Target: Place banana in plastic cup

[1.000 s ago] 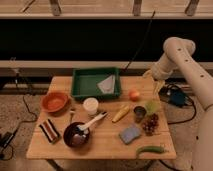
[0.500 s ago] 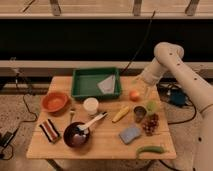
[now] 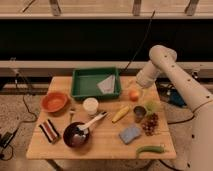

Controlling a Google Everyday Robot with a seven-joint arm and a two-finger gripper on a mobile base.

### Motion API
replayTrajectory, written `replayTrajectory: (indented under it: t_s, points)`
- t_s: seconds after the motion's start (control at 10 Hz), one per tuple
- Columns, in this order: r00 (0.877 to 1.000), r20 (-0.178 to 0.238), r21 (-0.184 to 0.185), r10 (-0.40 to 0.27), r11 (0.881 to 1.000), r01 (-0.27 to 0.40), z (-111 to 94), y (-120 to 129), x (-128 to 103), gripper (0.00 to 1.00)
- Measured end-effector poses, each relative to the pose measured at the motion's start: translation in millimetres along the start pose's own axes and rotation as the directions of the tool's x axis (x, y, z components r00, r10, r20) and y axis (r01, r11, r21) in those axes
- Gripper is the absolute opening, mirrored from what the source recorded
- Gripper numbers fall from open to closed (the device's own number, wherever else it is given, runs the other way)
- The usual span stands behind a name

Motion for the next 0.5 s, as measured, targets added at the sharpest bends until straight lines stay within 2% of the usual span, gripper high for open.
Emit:
replayTrajectory:
  t_s: [0.5]
  points:
    - [0.998, 0.037, -0.061, -0.045, 0.997, 0.047, 30, 13, -18, 0.69]
